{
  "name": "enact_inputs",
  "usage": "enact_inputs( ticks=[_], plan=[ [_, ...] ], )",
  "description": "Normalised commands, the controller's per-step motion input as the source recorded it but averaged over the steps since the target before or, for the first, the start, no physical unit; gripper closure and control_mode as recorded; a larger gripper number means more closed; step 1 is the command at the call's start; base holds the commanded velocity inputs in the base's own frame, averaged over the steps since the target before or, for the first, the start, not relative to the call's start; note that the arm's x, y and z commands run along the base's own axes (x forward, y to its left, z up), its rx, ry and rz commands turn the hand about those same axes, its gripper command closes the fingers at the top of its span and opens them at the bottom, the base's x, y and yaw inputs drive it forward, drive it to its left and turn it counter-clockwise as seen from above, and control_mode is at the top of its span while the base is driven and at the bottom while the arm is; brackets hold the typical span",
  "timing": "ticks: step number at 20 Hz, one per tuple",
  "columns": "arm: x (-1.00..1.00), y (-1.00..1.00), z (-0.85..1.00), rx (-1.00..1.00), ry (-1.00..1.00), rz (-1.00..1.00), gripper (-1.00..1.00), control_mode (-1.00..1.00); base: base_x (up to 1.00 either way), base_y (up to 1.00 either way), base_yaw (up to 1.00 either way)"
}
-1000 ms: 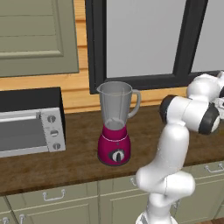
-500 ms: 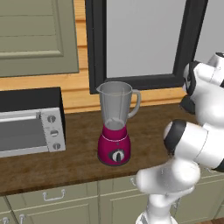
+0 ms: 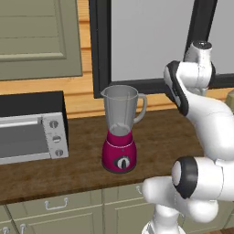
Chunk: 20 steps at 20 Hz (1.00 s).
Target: Close the lid blender by securely placing the lid on top.
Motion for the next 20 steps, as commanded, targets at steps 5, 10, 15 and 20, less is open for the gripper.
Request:
enact_inputs(
  ticks=[5, 10, 15, 20],
  plan=[
    [0.33, 0.71, 1.00, 0.15, 0.00, 0.00, 1.00, -1.00, 0.00, 0.00, 0.00],
    [0.10, 0.46, 0.88, 0.30, 0.04, 0.06, 1.00, -1.00, 0.00, 0.00, 0.00],
    [0.02, 0.58, 0.10, 0.13, -0.01, 0.09, 1.00, -1.00, 0.00, 0.00, 0.00],
    [0.00, 0.64, -0.01, 0.04, 0.00, 0.11, 1.00, -1.00, 0.00, 0.00, 0.00]
  ],
)
